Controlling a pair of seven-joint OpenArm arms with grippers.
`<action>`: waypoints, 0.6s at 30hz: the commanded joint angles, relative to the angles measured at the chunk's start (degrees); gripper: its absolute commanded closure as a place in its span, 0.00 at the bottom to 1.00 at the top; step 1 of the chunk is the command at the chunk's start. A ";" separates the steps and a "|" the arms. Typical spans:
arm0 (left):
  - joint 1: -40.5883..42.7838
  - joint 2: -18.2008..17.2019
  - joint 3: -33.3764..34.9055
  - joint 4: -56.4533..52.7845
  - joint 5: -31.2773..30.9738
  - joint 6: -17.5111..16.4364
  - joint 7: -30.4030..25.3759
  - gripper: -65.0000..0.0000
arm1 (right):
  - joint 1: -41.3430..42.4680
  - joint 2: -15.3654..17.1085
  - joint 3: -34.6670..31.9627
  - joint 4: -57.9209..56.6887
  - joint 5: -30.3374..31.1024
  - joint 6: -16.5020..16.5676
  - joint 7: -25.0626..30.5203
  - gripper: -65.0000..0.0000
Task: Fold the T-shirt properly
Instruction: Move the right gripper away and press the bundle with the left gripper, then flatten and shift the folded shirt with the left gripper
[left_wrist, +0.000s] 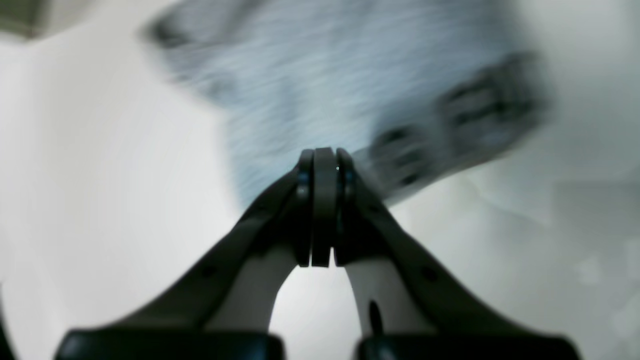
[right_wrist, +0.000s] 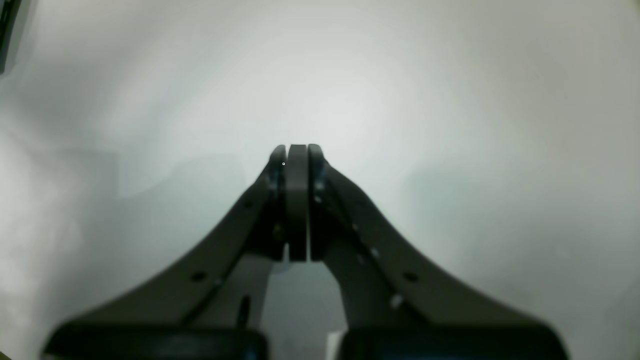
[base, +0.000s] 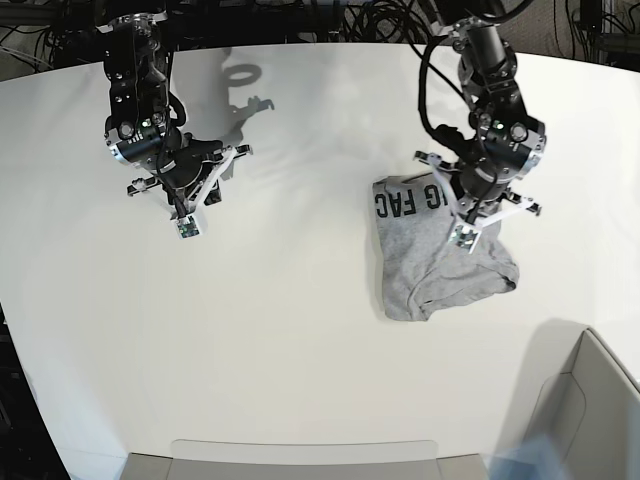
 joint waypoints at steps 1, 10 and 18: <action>-2.40 2.03 1.33 0.80 0.09 0.49 -1.79 1.00 | -0.17 0.38 0.22 1.09 0.41 0.22 1.22 1.00; -6.18 3.44 0.98 -9.31 0.18 0.49 -5.75 1.00 | -3.69 0.47 0.22 3.73 0.50 0.22 1.39 1.00; -7.15 3.00 -1.49 -22.15 0.36 0.49 -11.81 1.00 | -5.62 0.38 0.22 5.13 0.14 9.01 1.04 1.00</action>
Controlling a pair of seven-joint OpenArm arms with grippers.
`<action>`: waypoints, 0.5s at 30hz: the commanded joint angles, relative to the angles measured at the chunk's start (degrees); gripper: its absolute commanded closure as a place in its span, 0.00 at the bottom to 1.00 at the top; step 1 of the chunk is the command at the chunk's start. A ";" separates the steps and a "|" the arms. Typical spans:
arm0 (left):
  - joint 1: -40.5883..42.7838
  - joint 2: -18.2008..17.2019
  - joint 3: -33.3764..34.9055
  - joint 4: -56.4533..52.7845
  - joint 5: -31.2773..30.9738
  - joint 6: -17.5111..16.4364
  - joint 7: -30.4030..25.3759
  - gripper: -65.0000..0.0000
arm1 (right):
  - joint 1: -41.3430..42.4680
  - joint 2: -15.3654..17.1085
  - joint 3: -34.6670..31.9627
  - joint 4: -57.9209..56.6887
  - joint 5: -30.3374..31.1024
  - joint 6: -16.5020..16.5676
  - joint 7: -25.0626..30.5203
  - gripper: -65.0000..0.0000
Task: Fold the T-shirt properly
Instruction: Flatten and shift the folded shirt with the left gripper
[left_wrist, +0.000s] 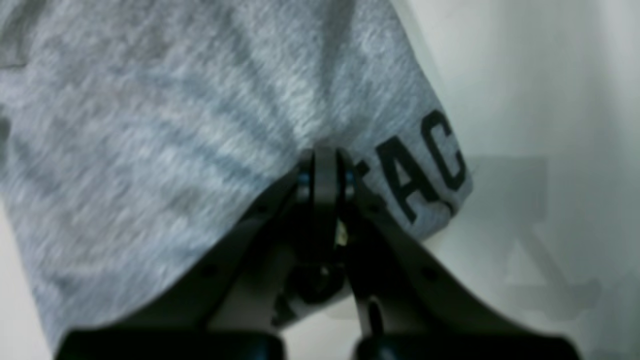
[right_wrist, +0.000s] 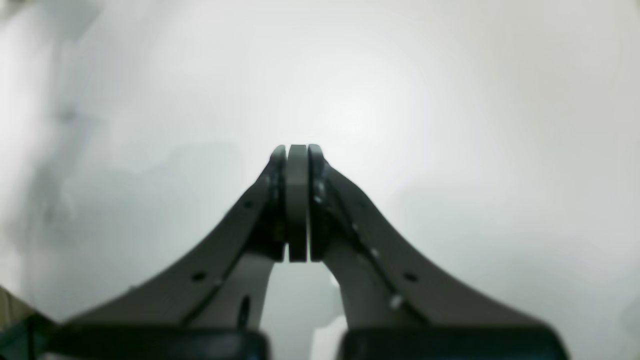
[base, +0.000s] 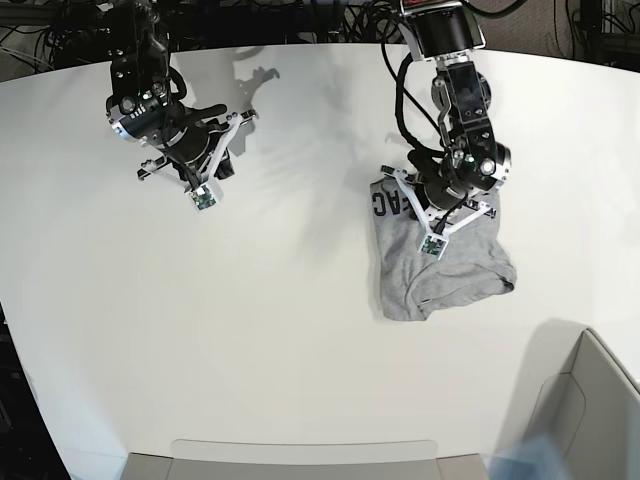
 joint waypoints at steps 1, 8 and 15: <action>-1.20 -0.72 0.24 -1.58 -0.30 0.10 -1.46 1.00 | 0.65 0.29 0.18 0.94 0.19 0.59 1.13 1.00; 1.35 -11.44 -0.64 -5.54 -0.56 0.10 -1.63 1.00 | 0.39 0.21 0.18 0.94 0.10 0.68 1.13 1.00; 3.11 -16.81 -5.56 -5.36 -0.56 0.10 -1.63 1.00 | 0.74 0.03 -0.17 0.94 0.36 0.68 1.22 1.00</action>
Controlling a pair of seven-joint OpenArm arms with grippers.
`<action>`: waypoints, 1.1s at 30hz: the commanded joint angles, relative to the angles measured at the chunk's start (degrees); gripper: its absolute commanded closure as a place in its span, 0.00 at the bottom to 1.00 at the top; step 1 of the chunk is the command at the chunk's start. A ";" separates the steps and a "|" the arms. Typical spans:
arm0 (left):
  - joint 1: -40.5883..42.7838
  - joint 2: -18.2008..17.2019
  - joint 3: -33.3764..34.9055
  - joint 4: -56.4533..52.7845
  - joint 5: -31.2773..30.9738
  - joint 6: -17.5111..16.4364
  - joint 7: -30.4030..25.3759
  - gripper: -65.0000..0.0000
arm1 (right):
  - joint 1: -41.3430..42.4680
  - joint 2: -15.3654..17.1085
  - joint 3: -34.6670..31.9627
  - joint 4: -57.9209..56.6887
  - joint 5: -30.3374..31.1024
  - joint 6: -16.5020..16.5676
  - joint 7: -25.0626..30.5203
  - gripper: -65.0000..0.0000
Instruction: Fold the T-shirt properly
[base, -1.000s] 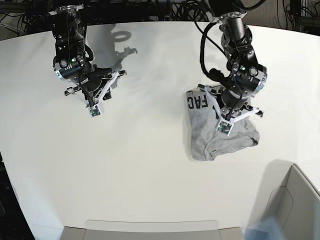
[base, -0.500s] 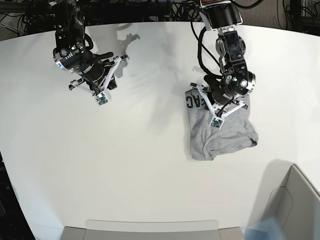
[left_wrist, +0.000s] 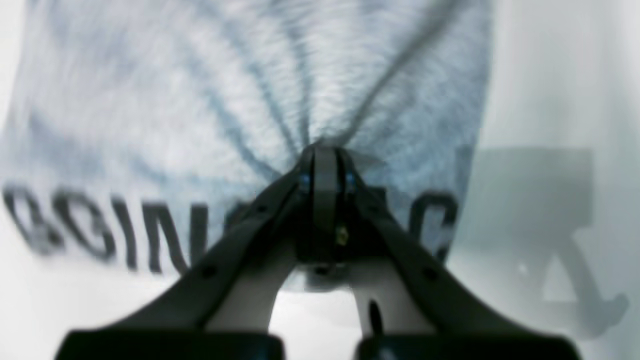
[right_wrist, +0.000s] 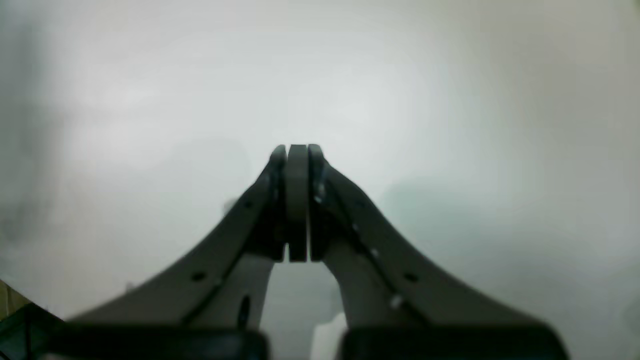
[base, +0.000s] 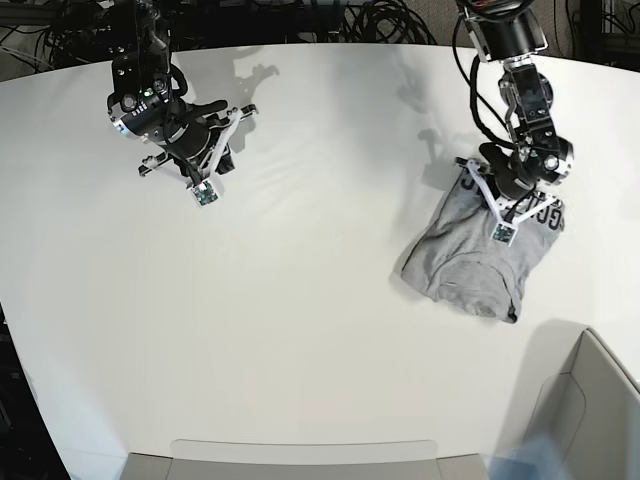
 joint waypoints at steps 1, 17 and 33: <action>-0.06 -0.35 -1.85 0.45 2.15 0.45 2.50 1.00 | 0.70 0.16 0.02 1.09 0.63 0.64 1.26 1.00; -5.42 5.72 -1.94 11.62 2.41 0.45 8.83 1.00 | 4.39 0.07 0.02 5.22 0.45 0.64 1.44 1.00; 8.38 9.23 -21.98 29.73 2.50 0.45 -6.55 1.00 | -19.70 0.16 2.40 6.80 0.27 0.99 43.28 1.00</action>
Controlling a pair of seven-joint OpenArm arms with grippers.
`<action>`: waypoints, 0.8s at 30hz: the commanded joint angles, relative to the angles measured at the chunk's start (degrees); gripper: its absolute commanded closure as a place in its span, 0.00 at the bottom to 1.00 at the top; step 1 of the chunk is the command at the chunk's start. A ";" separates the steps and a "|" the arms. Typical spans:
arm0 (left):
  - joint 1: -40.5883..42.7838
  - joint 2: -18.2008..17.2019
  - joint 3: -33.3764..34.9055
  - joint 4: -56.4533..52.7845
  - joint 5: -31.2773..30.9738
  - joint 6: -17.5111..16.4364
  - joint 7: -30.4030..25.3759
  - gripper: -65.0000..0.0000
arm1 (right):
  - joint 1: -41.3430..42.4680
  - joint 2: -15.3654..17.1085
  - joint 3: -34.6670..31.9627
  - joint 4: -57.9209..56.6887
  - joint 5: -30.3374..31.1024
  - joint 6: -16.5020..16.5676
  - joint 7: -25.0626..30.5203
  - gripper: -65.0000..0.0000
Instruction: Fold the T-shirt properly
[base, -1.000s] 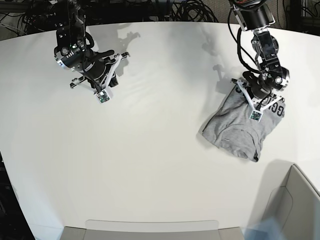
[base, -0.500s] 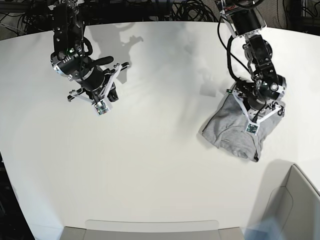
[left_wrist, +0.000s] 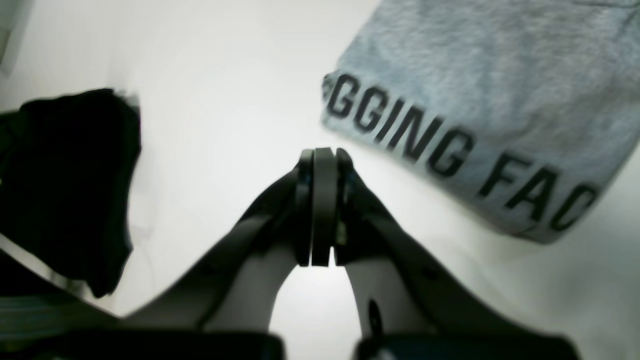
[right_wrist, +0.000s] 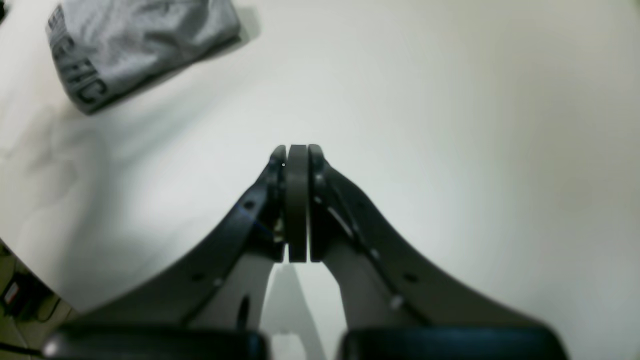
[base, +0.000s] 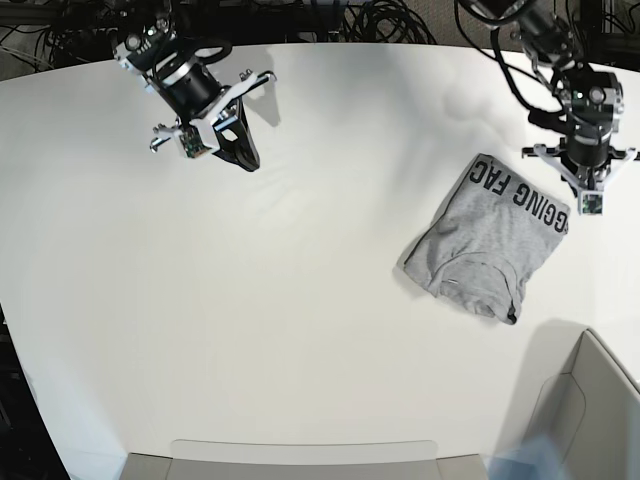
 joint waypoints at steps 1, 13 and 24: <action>3.93 2.75 -3.15 1.20 -0.67 0.10 -9.84 1.00 | -1.83 0.10 0.80 1.06 0.25 -0.04 2.64 1.00; 18.00 9.96 -15.37 0.32 -6.03 0.10 -27.86 1.00 | -21.43 -4.12 5.38 0.97 0.25 -0.13 10.11 1.00; 30.13 9.87 -15.55 -4.16 -8.67 0.10 -27.42 1.00 | -35.33 -10.72 6.43 0.44 0.16 -0.04 10.11 1.00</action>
